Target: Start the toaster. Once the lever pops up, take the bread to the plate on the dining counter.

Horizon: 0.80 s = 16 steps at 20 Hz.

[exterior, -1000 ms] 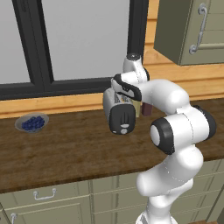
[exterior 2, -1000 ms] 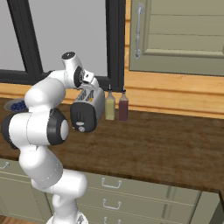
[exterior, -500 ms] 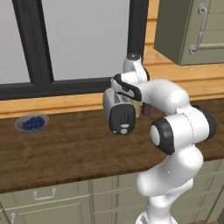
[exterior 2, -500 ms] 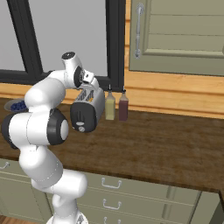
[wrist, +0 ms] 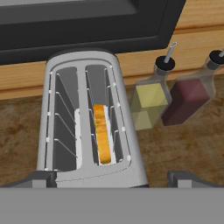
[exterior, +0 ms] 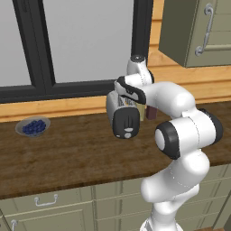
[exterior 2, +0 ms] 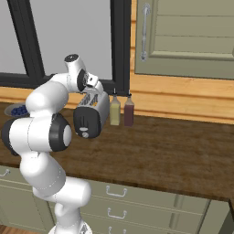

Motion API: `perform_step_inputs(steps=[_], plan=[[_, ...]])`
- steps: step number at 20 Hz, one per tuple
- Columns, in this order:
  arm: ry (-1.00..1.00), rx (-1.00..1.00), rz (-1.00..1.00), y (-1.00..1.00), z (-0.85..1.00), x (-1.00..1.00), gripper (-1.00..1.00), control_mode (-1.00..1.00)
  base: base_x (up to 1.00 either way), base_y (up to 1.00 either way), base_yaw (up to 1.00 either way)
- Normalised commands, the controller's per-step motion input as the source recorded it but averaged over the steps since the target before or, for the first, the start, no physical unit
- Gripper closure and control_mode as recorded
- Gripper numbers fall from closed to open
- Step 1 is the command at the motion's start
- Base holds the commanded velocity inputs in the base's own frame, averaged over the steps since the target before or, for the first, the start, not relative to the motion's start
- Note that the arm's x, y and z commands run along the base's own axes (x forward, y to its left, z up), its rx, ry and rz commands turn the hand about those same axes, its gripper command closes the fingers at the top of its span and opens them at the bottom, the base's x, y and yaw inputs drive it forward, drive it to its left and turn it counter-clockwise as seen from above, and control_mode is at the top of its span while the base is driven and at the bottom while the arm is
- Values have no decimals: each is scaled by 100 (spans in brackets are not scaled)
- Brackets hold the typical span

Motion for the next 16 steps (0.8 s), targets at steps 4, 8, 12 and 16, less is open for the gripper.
perform_step_inputs(steps=[4, 8, 12, 16], plan=[[0, 0, 0, 0, 0, 0, -100, -100, 0, 0, 0], [0, 0, 0, 0, 0, 0, -100, -100, 0, 0, 0], [0, 0, 0, 0, 0, 0, -100, -100, 0, 0, 0], [0, 0, 0, 0, 0, 0, -100, -100, 0, 0, 0]])
